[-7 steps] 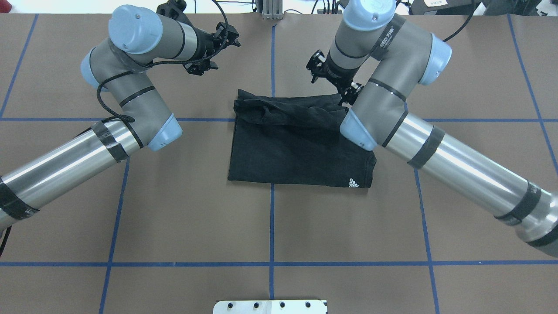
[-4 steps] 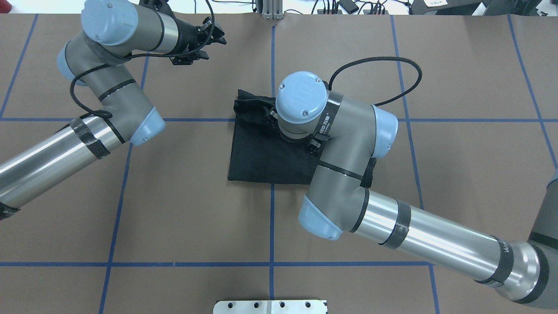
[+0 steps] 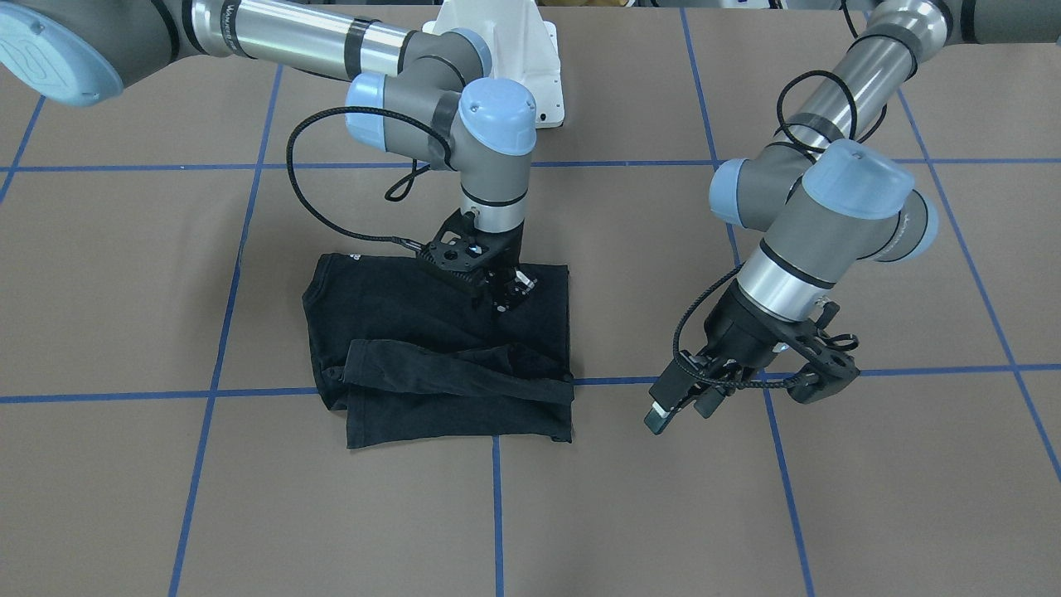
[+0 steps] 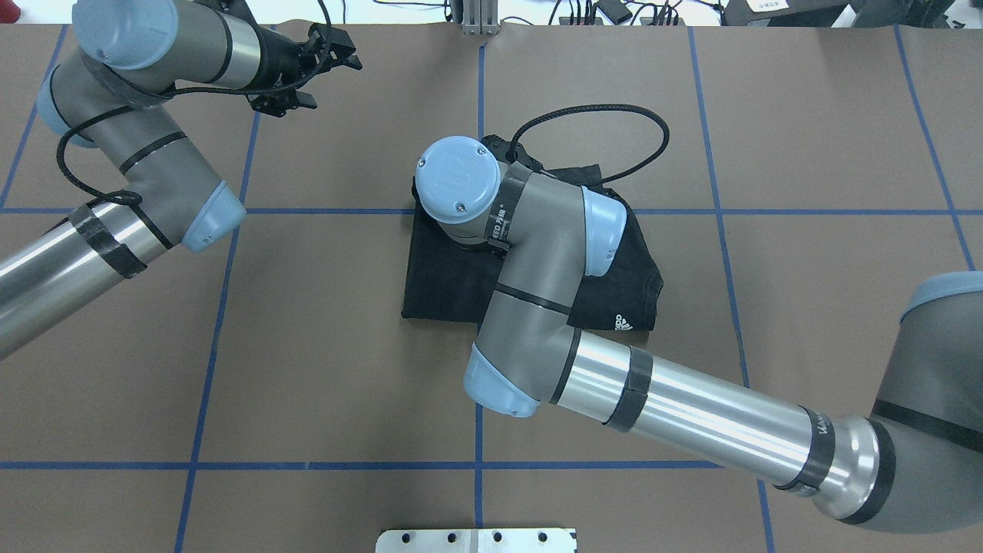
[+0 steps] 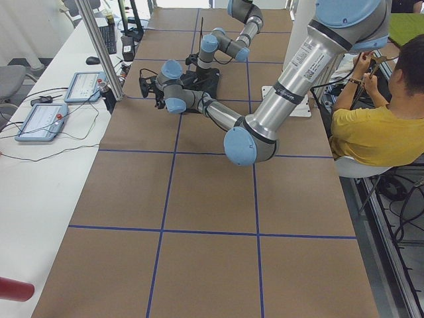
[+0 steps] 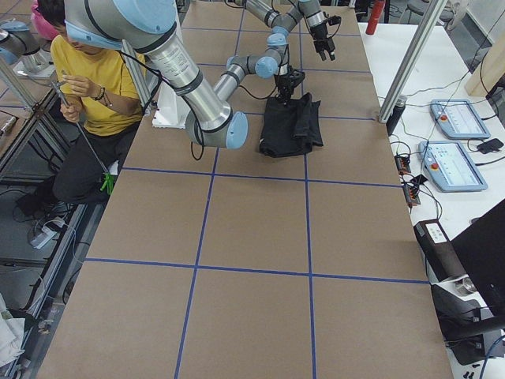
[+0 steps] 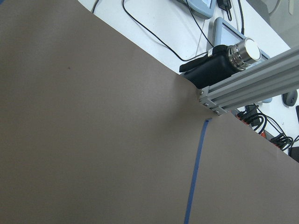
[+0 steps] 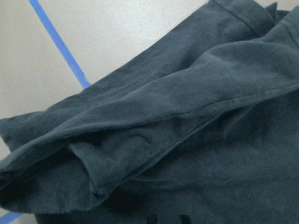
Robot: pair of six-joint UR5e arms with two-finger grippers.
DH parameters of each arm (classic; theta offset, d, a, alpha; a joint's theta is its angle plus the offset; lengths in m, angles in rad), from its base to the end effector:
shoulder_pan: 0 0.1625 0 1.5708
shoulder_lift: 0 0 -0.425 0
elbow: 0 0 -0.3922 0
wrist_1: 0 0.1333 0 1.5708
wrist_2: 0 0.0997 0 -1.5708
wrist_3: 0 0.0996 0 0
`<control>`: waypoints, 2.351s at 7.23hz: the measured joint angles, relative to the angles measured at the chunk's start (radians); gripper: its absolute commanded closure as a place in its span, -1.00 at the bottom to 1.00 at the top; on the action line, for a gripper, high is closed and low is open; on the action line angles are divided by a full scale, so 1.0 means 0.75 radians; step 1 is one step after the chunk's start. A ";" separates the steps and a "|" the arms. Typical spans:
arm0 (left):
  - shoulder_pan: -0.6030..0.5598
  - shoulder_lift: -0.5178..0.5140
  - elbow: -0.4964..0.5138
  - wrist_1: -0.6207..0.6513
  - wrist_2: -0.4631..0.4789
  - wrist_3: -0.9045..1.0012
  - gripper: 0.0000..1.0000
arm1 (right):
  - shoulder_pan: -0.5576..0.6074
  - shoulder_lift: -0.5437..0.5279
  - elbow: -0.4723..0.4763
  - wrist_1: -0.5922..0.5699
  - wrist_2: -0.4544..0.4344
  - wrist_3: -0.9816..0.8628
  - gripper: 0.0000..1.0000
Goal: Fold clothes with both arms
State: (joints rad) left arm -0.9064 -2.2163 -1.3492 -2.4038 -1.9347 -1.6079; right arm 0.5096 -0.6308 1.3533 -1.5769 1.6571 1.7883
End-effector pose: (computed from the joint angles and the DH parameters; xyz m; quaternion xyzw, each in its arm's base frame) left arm 0.3746 -0.6370 0.2746 0.1107 0.5861 -0.2668 0.7570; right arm -0.6181 -0.4883 0.1632 0.0110 -0.3524 0.3186 0.8799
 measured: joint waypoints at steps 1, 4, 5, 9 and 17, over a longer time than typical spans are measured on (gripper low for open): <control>0.000 0.005 -0.005 0.001 0.000 0.000 -0.99 | 0.022 0.018 -0.065 0.031 0.000 -0.034 1.00; 0.000 0.005 -0.025 0.045 0.002 -0.002 -0.99 | 0.099 0.147 -0.410 0.282 0.009 -0.072 1.00; 0.000 0.004 -0.028 0.053 0.002 -0.002 -0.99 | 0.143 0.222 -0.572 0.388 0.029 -0.081 1.00; 0.000 0.006 -0.028 0.057 0.002 -0.001 -0.99 | 0.287 0.333 -0.707 0.461 0.196 -0.172 1.00; -0.029 0.021 -0.048 0.061 -0.025 0.002 -0.99 | 0.089 0.285 -0.588 0.323 0.057 -0.171 1.00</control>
State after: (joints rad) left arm -0.9286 -2.2008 -1.3852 -2.3583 -1.9533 -1.6060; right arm 0.5765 -0.4171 0.9121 -1.3344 1.7001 1.6603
